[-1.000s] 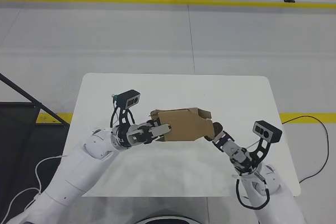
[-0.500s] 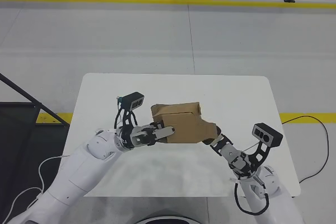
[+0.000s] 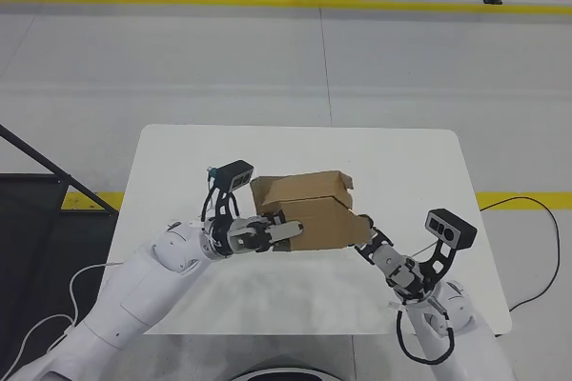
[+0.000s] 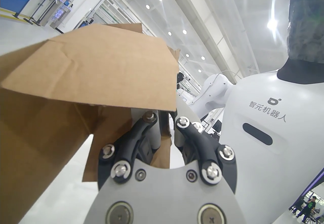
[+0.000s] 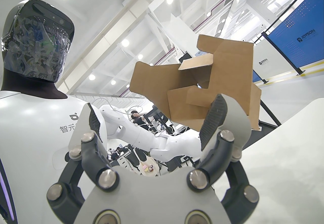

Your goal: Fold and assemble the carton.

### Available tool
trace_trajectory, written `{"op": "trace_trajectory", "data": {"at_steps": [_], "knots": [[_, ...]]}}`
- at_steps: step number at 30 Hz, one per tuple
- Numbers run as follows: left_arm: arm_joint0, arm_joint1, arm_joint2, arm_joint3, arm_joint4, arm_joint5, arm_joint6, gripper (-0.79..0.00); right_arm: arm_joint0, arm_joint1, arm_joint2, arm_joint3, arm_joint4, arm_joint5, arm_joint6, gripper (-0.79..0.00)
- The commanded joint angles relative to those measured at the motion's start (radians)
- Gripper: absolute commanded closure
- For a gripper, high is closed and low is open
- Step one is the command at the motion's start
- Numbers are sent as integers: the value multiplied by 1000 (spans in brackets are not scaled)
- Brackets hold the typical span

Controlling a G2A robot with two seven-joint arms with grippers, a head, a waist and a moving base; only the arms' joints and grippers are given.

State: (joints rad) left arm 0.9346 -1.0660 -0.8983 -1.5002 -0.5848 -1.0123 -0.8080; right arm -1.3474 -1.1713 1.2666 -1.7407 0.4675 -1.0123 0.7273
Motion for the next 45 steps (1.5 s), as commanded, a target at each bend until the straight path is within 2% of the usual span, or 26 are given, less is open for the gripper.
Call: {"op": "trace_trajectory", "data": {"at_steps": [1,14,20,27,36,45], "knots": [[-3,2,4,2,-1,0,0,0,0,0,0,0,0,0,2,-785],[4,6,-38,9,-12,0,0,0,-19,-2,37,-17,13,0,1,-785],[8,5,-59,32,31,0,0,0,-47,-8,87,-79,32,0,3,-785],[-5,-2,-43,58,98,0,0,0,-82,-36,138,-159,33,0,57,-785],[-4,-11,-50,64,111,0,0,0,-106,-80,166,-189,16,0,80,-785],[-1,-14,-54,62,114,0,0,0,-101,-100,168,-126,-19,0,80,-785]]}}
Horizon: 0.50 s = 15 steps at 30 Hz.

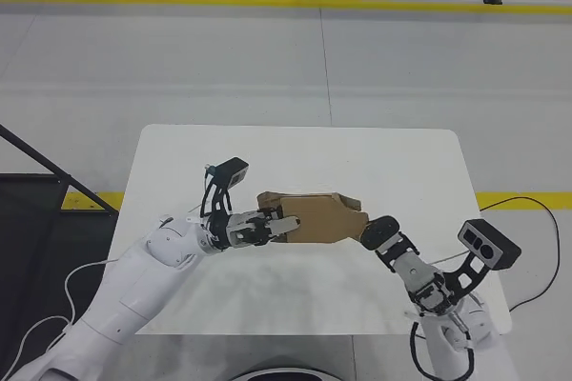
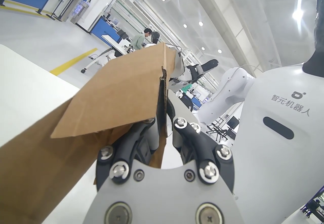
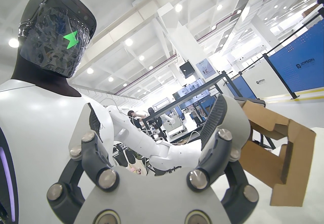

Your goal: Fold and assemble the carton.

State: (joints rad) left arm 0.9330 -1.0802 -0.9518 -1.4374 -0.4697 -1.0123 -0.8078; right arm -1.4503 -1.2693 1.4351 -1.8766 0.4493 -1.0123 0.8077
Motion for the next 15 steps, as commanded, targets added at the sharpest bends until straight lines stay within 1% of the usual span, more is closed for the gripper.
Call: {"op": "trace_trajectory", "data": {"at_steps": [1,9,15], "knots": [[1,0,-1,-2,-1,0,0,0,5,-4,-3,15,0,0,0,-785],[2,1,0,-11,2,0,0,0,20,-10,-7,68,8,0,0,-785],[1,5,4,-19,6,0,0,0,28,-11,-3,79,18,0,0,-785]]}}
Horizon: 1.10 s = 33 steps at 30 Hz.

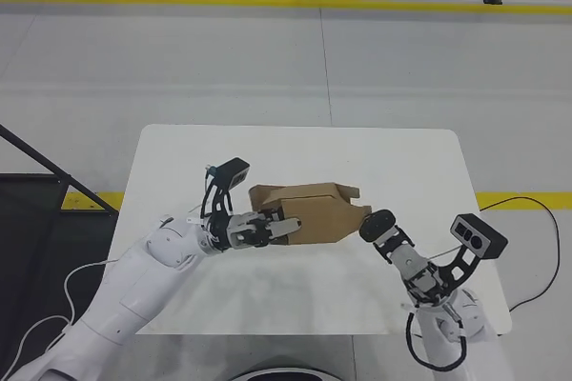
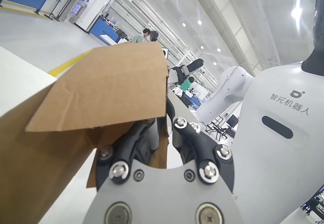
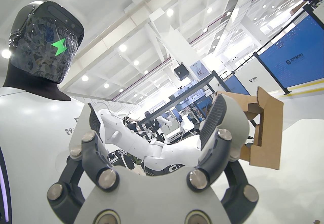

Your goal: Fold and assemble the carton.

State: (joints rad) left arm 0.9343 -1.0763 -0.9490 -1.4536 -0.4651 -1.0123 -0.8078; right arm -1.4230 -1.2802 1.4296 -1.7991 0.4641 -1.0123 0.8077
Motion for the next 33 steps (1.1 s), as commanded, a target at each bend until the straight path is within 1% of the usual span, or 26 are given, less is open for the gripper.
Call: {"op": "trace_trajectory", "data": {"at_steps": [1,10,21,29,33], "knots": [[0,1,2,-3,2,0,0,0,1,-1,5,3,6,0,-1,-785],[-6,8,19,-6,4,0,0,0,-4,-12,25,9,-10,0,-26,-785],[-13,18,36,-20,2,0,0,0,12,-11,-3,48,-27,0,-8,-785],[-12,23,34,-23,-7,0,0,0,-4,-16,31,10,20,0,-54,-785],[-11,24,30,-25,-9,0,0,0,-16,-22,50,40,33,0,-90,-785]]}}
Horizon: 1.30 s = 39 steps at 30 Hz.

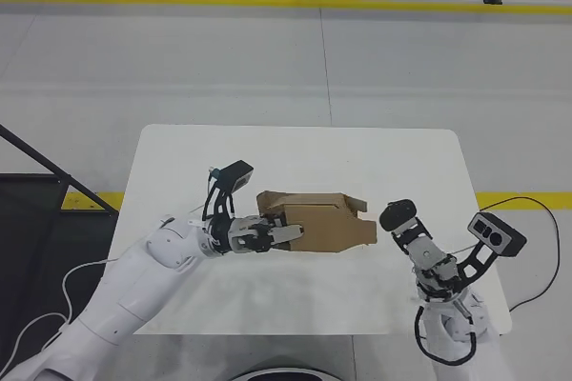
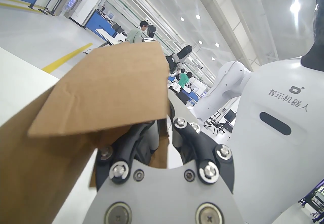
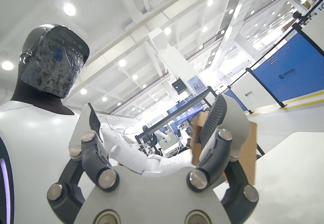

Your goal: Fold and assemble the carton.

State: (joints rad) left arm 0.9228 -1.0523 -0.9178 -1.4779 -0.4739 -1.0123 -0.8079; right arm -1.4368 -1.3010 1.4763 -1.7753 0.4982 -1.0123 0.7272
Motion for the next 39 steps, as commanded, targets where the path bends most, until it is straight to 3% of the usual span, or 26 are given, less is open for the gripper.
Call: {"op": "trace_trajectory", "data": {"at_steps": [1,8,26,33,39], "knots": [[1,1,-2,-1,-1,0,0,0,-1,-2,4,30,-5,0,-22,-785],[4,1,-5,-4,0,0,0,0,35,1,-25,76,-54,99,-32,-785],[-12,0,12,22,-2,0,0,0,52,29,-63,63,34,110,142,-785],[15,-7,-63,10,-45,0,0,0,43,31,-48,65,53,46,87,-785],[50,-21,-113,-22,-50,0,0,0,44,37,-52,73,38,89,85,-785]]}}
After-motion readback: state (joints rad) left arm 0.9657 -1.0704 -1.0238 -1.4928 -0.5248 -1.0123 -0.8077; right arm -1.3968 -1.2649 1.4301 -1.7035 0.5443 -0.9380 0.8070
